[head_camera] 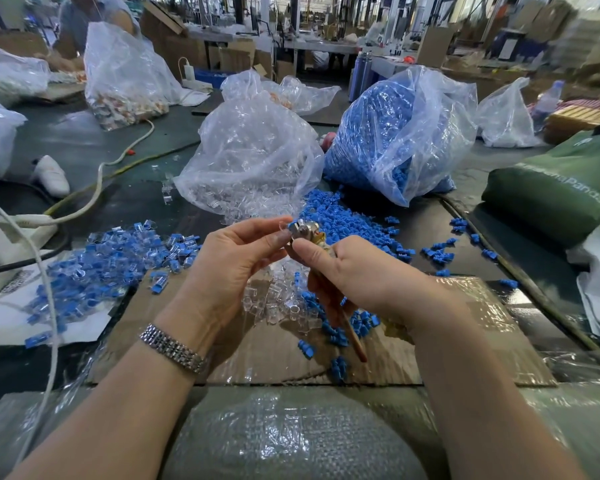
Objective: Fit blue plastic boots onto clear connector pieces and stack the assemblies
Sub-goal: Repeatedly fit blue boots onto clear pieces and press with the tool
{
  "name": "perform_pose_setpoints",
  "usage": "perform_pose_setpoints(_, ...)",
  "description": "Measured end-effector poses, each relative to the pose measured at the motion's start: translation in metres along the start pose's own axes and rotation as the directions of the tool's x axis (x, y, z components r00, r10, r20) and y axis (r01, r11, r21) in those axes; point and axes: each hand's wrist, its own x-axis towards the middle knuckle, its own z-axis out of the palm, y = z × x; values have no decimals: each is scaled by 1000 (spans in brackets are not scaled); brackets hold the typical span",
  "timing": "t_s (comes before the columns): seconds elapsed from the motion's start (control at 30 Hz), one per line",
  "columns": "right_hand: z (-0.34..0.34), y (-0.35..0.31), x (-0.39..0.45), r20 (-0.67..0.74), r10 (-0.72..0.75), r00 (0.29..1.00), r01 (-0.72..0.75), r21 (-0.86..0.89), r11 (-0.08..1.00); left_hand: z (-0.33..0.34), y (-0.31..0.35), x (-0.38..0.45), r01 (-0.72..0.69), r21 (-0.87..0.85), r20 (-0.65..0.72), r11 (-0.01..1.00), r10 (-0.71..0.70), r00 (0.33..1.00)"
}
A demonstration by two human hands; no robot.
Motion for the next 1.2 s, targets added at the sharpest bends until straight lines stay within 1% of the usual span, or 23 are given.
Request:
perform_pose_setpoints(0.13, -3, 0, 1, 33, 8, 999, -9, 27, 1000, -2, 1, 1, -7, -2, 2, 1000, 7, 1000)
perform_pose_setpoints(0.2, -8, 1, 2, 22, 13, 1000, -13, 2, 1000, -8, 6, 2, -17, 5, -37, 1000, 17, 999)
perform_pose_setpoints(0.23, -12, 3, 1, -12, 14, 1000, -14, -19, 1000, -12, 10, 2, -31, 63, -83, 998, 36, 996)
perform_pose_setpoints(0.27, -18, 6, 2, -72, 10, 997, -14, -58, 998, -18, 13, 3, -53, 199, -157, 978, 85, 984)
perform_pose_setpoints(0.3, -24, 9, 2, -151, 3, 989, -22, -125, 992, -25, 15, 3, -55, 400, -247, 915, 165, 955)
perform_pose_setpoints(0.33, -30, 14, 2, -235, -4, 972, -46, -207, 977, -32, 17, 3, -13, 606, -332, 795, 267, 905)
perform_pose_setpoints(0.37, -36, 19, 3, -308, -3, 951, -87, -278, 957, -37, 19, 3, 68, 758, -394, 649, 372, 841)
perform_pose_setpoints(0.4, -40, 25, 5, -363, 16, 932, -143, -326, 935, -40, 21, 2, 154, 849, -418, 505, 463, 781)
perform_pose_setpoints(0.43, -42, 31, 6, -399, 50, 915, -204, -354, 912, -41, 23, 0, 216, 899, -403, 381, 527, 749)
perform_pose_setpoints(0.47, -43, 36, 8, -420, 90, 903, -262, -372, 891, -39, 24, -1, 235, 926, -365, 295, 545, 755)
perform_pose_setpoints(0.5, -41, 42, 10, -433, 126, 893, -310, -385, 869, -37, 25, -3, 214, 940, -326, 266, 511, 795)
perform_pose_setpoints(0.53, -39, 48, 11, -443, 153, 883, -347, -398, 850, -34, 26, -4, 175, 940, -293, 295, 430, 854)
perform_pose_setpoints(0.57, -37, 52, 12, -452, 171, 875, -374, -407, 833, -31, 27, -5, 151, 921, -267, 359, 300, 916)
perform_pose_setpoints(0.6, -34, 55, 12, -458, 182, 870, -391, -416, 821, -29, 26, -6, 154, 891, -234, 427, 140, 962)
perform_pose_setpoints(0.63, -33, 57, 12, -461, 189, 867, -402, -424, 812, -28, 26, -7, 170, 867, -188, 468, -7, 982)
perform_pose_setpoints(0.67, -32, 58, 13, -460, 196, 866, -410, -429, 805, -29, 26, -7, 176, 868, -140, 464, -111, 984)
perform_pose_setpoints(0.7, -31, 58, 13, -458, 203, 865, -416, -431, 801, -31, 26, -7, 162, 890, -100, 425, -164, 981)
perform_pose_setpoints(0.77, -29, 57, 13, -449, 218, 867, -426, -437, 792, -33, 25, -6, 139, 924, -58, 357, -228, 972)
perform_pose_setpoints(0.8, -28, 56, 14, -441, 225, 869, -429, -444, 787, -32, 25, -6, 148, 917, -50, 370, -263, 964)
perform_pose_setpoints(0.87, -25, 54, 13, -423, 240, 874, -435, -459, 775, -31, 24, -6, 162, 900, -37, 405, -300, 953)
perform_pose_setpoints(0.97, -23, 50, 11, -413, 259, 873, -450, -479, 753, -30, 22, -4, 173, 885, -38, 433, -302, 953)
perform_pose_setpoints(1.13, -20, 45, 10, -403, 282, 870, -470, -510, 721, -27, 18, -2, 181, 874, -86, 450, -223, 971)
perform_pose_setpoints(1.2, -19, 42, 9, -440, 212, 872, -447, -543, 711, -21, 14, -1, 156, 873, -85, 463, -170, 982)
